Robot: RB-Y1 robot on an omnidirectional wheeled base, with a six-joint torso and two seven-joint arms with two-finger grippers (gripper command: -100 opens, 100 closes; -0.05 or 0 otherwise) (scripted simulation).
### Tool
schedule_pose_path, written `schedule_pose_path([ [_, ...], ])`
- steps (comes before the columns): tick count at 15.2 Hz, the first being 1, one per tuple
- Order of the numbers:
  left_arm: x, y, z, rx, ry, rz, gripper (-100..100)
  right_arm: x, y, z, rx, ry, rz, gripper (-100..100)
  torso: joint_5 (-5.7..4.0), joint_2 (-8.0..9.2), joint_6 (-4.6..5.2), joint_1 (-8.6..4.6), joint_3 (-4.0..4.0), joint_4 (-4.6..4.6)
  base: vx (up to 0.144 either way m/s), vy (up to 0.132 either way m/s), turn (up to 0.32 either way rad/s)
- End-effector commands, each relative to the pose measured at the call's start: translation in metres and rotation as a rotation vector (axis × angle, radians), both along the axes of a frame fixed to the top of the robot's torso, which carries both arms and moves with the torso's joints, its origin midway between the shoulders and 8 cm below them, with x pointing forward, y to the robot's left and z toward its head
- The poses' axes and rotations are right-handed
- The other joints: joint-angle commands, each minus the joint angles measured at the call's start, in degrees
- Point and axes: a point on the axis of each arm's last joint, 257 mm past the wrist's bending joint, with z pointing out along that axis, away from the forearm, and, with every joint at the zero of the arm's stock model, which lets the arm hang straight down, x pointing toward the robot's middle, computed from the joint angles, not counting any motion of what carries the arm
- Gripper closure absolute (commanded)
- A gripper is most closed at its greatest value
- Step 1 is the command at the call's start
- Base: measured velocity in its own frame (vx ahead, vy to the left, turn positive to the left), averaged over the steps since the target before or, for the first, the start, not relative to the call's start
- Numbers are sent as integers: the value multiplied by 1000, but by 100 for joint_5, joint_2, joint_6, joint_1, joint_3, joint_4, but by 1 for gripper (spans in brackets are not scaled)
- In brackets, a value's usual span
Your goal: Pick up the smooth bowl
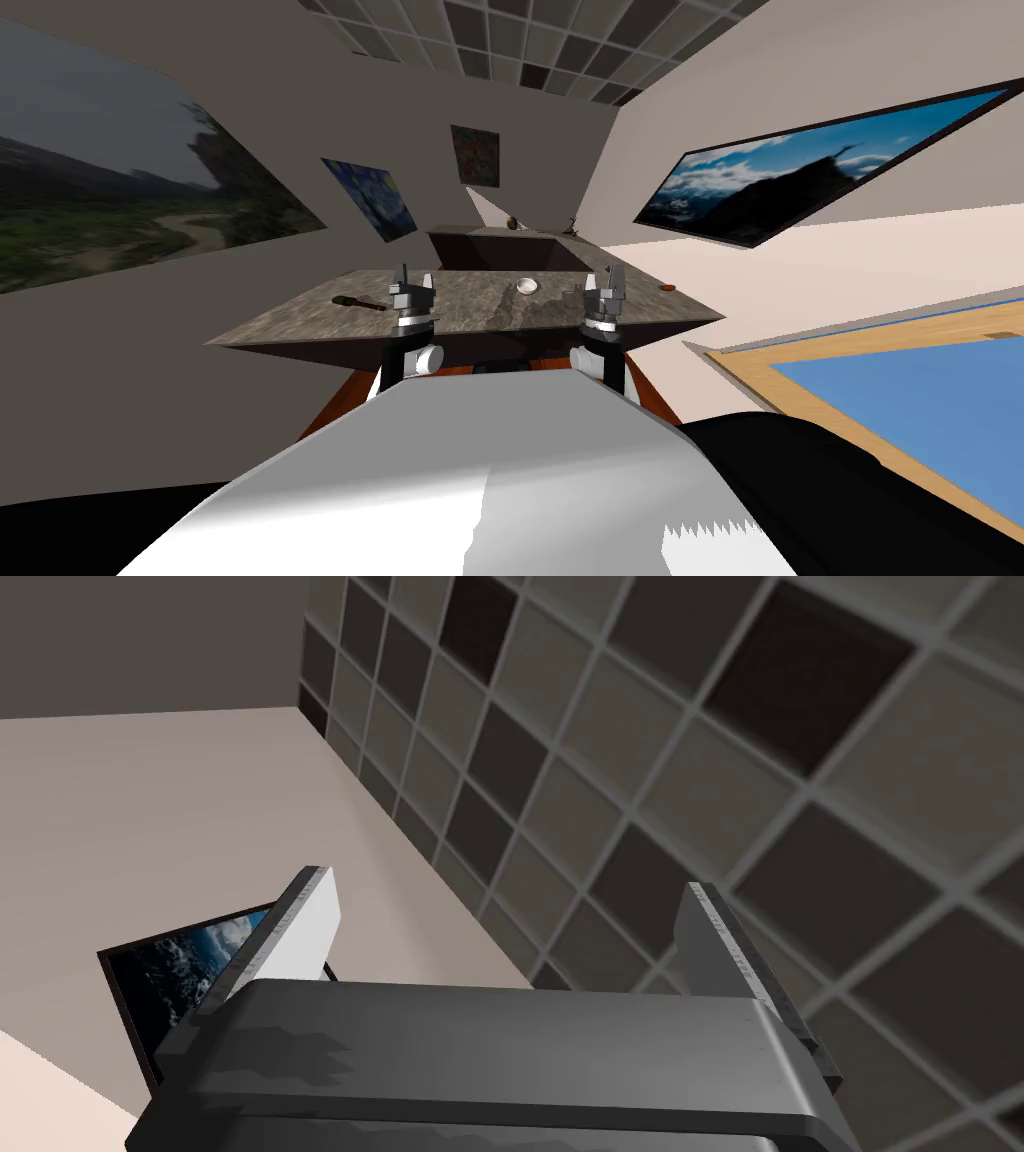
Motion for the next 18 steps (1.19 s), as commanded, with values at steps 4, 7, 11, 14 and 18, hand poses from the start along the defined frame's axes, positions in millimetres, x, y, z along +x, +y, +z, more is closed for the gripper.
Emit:
schedule_pose_path([
  [4,0,0,0,0,0,0,0,10,9,-16,-84,53,30,-100,0,4,-3,2,2,0,-12,11,96],
  [7,0,0,0,0,0,0,0,20,13,-34,-157,106,49,-100,0,7,0,3,4,1,-17,15,103],
  [11,0,0,0,0,0,0,0,30,16,-58,-244,170,66,-100,1,7,-2,3,4,1,-18,15,130],
  [14,0,0,0,0,0,0,0,35,18,-72,-311,209,83,-100,1,6,-3,3,4,1,-18,15,144],
  [18,0,0,0,0,0,0,0,44,14,-103,-411,287,93,-100,1,7,0,3,4,2,-18,16,142],
])
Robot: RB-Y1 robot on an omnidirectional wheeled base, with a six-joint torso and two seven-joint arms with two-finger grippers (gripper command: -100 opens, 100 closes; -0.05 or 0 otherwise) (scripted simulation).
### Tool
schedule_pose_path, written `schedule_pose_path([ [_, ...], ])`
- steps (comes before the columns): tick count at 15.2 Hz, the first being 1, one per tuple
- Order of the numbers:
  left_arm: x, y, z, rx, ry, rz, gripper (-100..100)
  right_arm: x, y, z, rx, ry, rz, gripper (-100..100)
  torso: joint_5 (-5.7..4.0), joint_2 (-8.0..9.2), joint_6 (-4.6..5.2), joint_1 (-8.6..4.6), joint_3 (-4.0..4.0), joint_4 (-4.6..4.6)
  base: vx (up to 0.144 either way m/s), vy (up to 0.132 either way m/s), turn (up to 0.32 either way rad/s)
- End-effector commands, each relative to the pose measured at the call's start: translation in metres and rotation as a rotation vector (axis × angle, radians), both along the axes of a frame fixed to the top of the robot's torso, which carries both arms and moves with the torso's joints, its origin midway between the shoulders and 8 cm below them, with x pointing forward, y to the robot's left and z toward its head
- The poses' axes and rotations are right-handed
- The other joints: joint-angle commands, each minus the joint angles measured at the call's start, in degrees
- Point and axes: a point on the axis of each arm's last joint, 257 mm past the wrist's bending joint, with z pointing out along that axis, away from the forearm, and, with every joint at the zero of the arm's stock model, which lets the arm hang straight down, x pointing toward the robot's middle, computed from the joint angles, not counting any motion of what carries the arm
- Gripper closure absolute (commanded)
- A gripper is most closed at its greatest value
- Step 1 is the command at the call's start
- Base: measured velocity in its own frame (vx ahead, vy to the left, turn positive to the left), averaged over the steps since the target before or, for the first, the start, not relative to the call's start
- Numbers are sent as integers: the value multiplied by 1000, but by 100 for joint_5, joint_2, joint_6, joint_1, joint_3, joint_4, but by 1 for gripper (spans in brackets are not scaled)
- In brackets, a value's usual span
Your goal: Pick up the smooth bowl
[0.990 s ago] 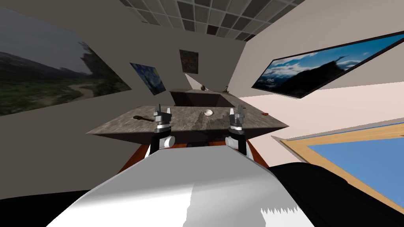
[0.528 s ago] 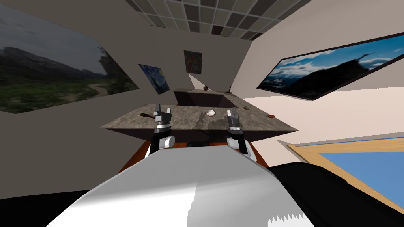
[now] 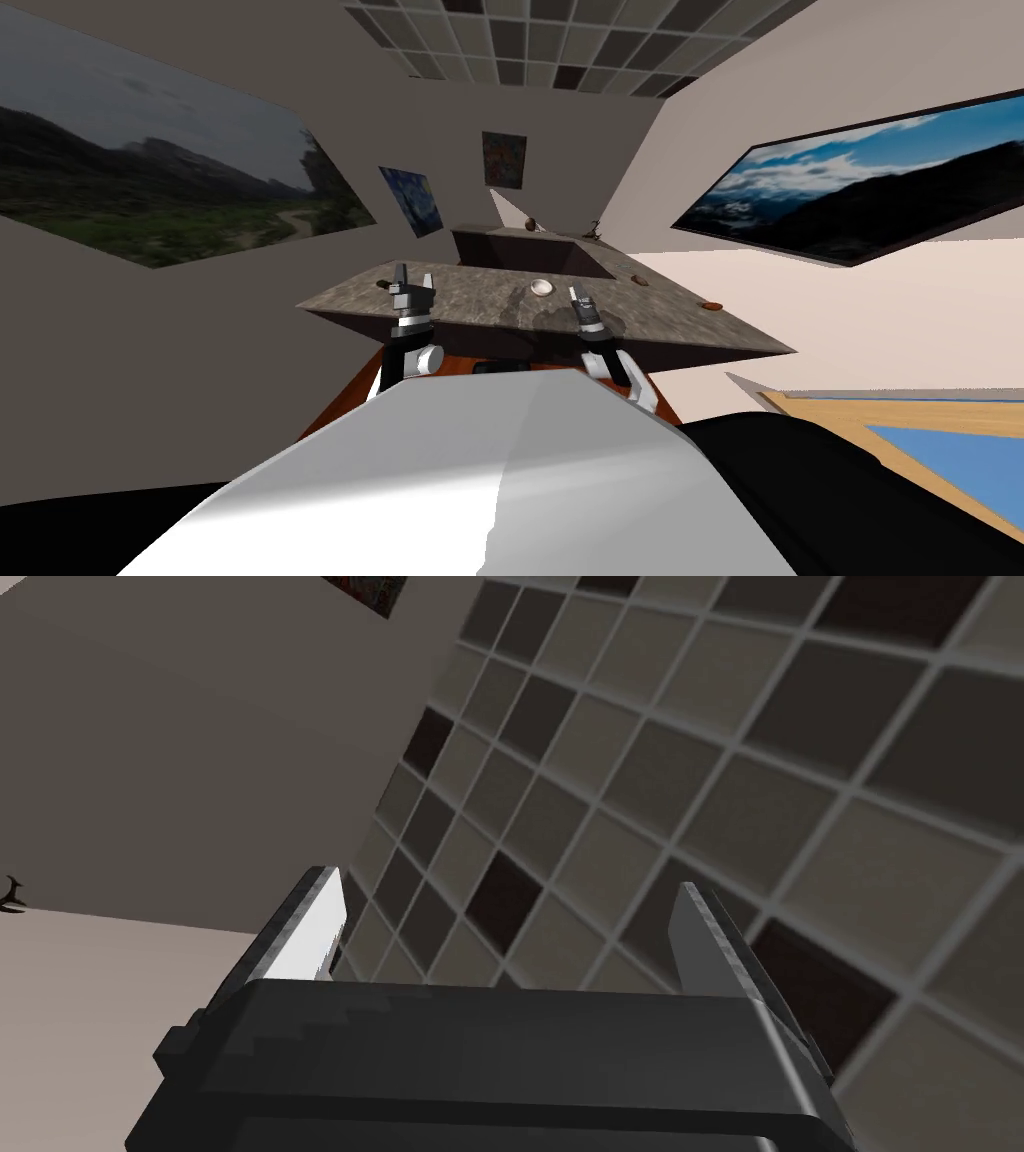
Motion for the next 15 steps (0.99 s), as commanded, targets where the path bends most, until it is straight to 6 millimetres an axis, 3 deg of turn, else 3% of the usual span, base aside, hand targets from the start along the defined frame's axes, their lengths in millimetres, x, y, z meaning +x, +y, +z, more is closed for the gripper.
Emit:
schedule_pose_path([
  [1,0,0,0,0,0,0,0,3,0,-12,-56,32,12,-100,0,0,0,0,0,0,-17,13,169],
  [2,0,0,0,0,0,0,0,7,-5,-28,-93,67,6,-100,0,0,1,0,0,0,-19,14,182],
  [4,0,0,0,0,0,0,0,7,-3,-29,-123,73,22,-100,-1,3,2,-4,2,1,-23,5,109],
  [5,0,0,0,0,0,0,0,10,-9,-46,-168,111,18,-100,0,2,3,-2,1,1,-29,11,153],
  [7,0,0,0,0,0,0,0,10,-8,-46,-193,115,30,-100,0,5,1,-2,3,1,-25,11,133],
  [8,0,0,0,0,0,0,0,12,-16,-64,-243,154,27,-100,0,3,3,-1,2,1,-26,12,145],
  [10,0,0,0,0,0,0,0,12,-15,-64,-267,157,39,-100,0,4,1,-1,2,1,-20,12,119],
  [11,0,0,0,0,0,0,0,14,-24,-82,-319,197,35,-100,0,1,3,-1,1,1,-22,10,131],
  [13,0,0,0,0,0,0,0,14,-24,-82,-343,200,46,-100,0,3,2,-2,2,1,-21,11,129],
  [14,0,0,0,0,0,0,0,15,-34,-99,-394,238,42,-100,0,1,3,-1,1,1,-28,11,172],
  [15,0,0,0,0,0,0,0,15,-35,-99,-414,242,50,-100,0,3,0,-2,1,0,-34,10,210],
])
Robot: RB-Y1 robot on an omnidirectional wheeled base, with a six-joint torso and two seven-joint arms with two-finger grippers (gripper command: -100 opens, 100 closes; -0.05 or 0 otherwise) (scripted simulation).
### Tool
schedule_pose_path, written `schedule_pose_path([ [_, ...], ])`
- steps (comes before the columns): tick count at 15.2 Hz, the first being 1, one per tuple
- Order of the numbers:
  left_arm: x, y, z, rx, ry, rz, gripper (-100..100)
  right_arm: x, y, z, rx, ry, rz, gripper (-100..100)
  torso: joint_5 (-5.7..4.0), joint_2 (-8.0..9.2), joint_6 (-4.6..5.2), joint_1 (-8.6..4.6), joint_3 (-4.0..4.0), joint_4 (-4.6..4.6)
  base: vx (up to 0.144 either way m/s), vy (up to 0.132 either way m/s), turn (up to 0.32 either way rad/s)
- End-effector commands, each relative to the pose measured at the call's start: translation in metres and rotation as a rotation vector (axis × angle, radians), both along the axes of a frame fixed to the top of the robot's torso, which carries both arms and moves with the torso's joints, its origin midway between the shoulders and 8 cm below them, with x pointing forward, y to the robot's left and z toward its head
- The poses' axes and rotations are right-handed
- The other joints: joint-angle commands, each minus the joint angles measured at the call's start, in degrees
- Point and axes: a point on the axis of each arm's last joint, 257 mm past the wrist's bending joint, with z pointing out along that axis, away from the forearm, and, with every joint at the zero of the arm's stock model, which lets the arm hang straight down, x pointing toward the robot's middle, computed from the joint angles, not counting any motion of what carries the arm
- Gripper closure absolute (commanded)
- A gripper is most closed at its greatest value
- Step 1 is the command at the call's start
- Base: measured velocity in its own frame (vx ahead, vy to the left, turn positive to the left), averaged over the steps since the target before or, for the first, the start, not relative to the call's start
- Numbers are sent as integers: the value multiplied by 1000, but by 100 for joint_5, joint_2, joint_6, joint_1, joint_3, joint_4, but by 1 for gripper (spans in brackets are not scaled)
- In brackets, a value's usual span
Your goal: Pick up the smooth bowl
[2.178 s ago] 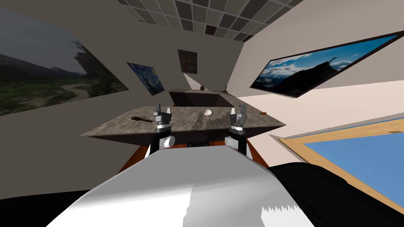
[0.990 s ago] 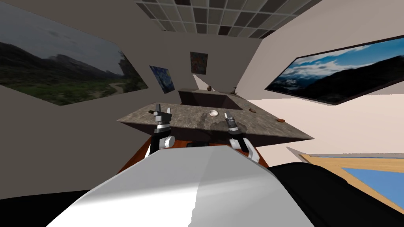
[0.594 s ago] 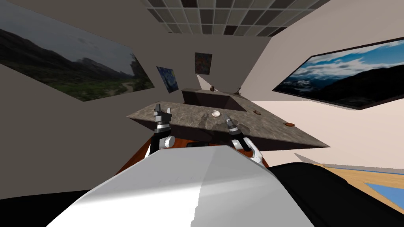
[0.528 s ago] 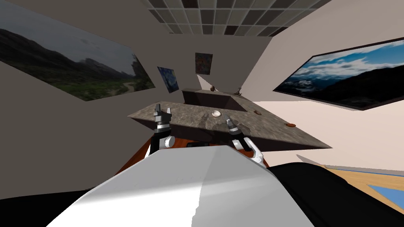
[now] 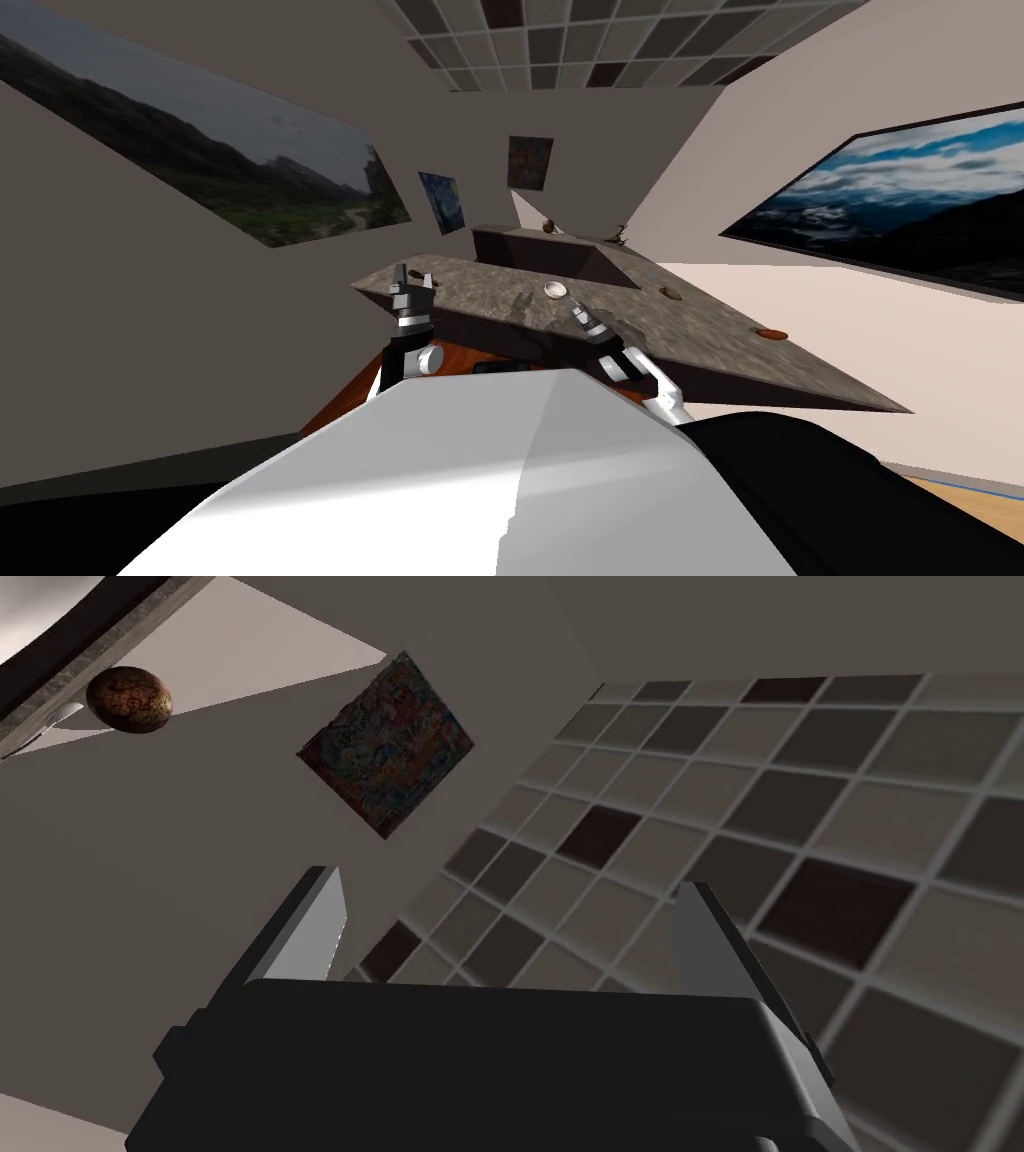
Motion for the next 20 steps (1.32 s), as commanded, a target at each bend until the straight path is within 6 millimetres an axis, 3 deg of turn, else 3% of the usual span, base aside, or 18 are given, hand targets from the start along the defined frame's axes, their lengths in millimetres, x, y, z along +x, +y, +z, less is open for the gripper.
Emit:
schedule_pose_path([
  [1,0,0,0,0,0,0,0,0,-3,-6,-39,17,9,-100,0,0,0,0,0,0,-14,6,94],
  [2,0,0,0,0,0,0,0,0,-15,-23,-96,56,4,-100,0,-3,3,0,-1,0,-24,12,156],
  [4,0,0,0,0,0,0,0,1,-15,-23,-120,60,17,-100,0,-2,1,2,-1,0,-20,13,145],
  [5,0,0,0,0,0,0,0,-1,-28,-39,-176,96,13,-100,0,-3,3,2,-2,0,-31,10,212],
  [7,0,0,0,0,0,0,0,0,-30,-39,-202,102,25,-100,0,-1,0,2,0,0,-17,14,145],
  [8,0,0,0,0,0,0,0,-2,-43,-54,-255,136,20,-100,0,-5,3,2,-2,0,-19,15,157],
  [10,0,0,0,0,0,0,0,-2,-46,-54,-285,144,32,-100,1,-4,0,2,-2,-1,-17,13,155],
  [11,0,0,0,0,0,0,0,-4,-61,-68,-342,181,29,-100,0,-6,2,1,-3,-1,-20,12,178],
  [13,0,0,0,0,0,0,0,-4,-63,-67,-368,185,40,-100,0,-5,-1,1,-3,-1,-16,11,162],
  [14,0,0,0,0,0,0,0,-8,-80,-82,-425,224,35,-100,0,-6,3,1,-3,-1,-17,11,174],
  [16,0,0,0,0,0,0,0,-7,-82,-79,-451,226,48,-100,0,-5,0,-1,-3,-1,-17,2,152],
  [17,0,0,0,0,0,0,0,-12,-100,-93,-507,265,44,-100,0,-6,3,-2,-3,-1,-17,26,254],
  [19,0,0,0,0,0,0,0,-10,-102,-90,-534,267,57,-100,2,-7,-1,6,-4,-1,-6,24,164],
  [20,0,0,0,0,0,0,0,-16,-120,-102,-592,307,55,-100,1,-10,3,5,-5,-2,-12,20,214],
])
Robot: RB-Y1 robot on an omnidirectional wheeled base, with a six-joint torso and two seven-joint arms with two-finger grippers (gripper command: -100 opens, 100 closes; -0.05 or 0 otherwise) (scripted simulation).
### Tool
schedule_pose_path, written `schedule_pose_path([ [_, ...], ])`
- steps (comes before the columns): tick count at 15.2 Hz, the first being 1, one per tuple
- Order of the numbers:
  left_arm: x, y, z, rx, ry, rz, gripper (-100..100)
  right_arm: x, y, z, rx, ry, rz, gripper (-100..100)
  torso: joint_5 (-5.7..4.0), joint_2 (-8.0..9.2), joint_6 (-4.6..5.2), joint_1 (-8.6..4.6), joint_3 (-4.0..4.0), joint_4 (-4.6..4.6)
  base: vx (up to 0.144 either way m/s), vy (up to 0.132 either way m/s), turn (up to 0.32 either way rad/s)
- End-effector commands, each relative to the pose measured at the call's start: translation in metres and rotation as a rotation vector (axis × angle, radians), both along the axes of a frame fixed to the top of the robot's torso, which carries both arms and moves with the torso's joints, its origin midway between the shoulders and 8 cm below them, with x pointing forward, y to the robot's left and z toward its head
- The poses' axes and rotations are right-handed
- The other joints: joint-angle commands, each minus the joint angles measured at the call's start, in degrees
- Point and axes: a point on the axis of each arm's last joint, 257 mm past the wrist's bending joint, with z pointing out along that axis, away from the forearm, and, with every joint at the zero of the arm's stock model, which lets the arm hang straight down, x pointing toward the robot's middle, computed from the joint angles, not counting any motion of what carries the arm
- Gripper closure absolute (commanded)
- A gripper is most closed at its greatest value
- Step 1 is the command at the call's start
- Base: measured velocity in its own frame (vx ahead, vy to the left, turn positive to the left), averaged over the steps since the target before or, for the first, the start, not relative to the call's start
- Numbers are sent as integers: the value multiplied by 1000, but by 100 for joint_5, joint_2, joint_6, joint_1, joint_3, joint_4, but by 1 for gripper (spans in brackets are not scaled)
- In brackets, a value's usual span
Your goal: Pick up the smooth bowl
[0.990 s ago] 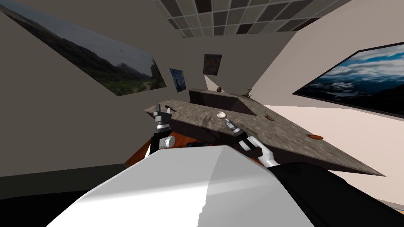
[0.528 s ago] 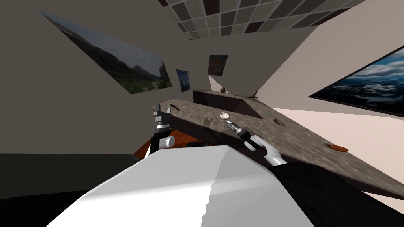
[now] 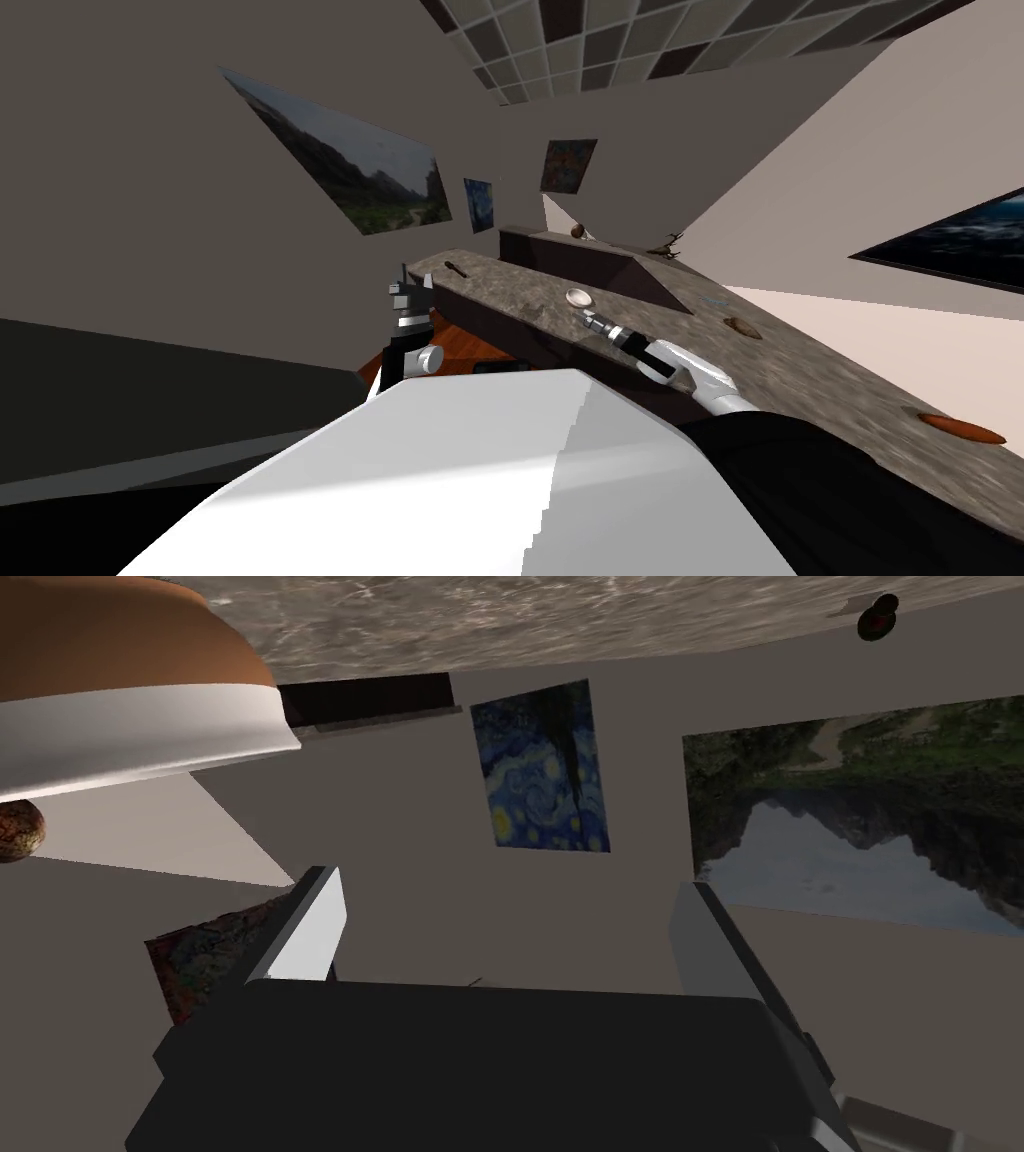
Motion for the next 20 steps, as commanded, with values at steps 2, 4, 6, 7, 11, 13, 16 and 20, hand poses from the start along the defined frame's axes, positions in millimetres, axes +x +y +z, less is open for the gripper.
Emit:
schedule_pose_path([
  [2,0,0,0,0,0,0,0,-2,-17,-5,-70,32,13,-100,0,0,1,-1,0,0,-9,11,158],
  [4,0,0,0,0,0,0,0,-8,-37,-13,-149,73,22,-100,0,1,0,-2,1,0,-11,12,209],
  [6,0,0,0,0,0,0,0,-14,-55,-21,-213,111,28,-100,-2,-1,6,-6,0,0,-6,2,91],
  [7,0,0,0,0,0,0,0,-14,-59,-19,-228,115,33,-100,-1,0,2,-7,0,0,-8,17,253],
  [11,0,0,0,0,0,0,0,-30,-99,-32,-362,200,49,-100,-1,-3,6,-4,-1,0,-2,14,204],
  [13,0,0,0,0,0,0,0,-39,-116,-37,-424,243,64,-100,1,-7,0,1,-4,-1,6,22,279],
  [16,0,0,0,0,0,0,0,-48,-140,-37,-505,294,82,-100,0,-9,0,1,-5,-2,5,12,231],
  [20,0,0,0,0,0,0,0,-73,-175,-44,-615,392,111,-100,1,-11,1,1,-6,-2,11,12,187],
])
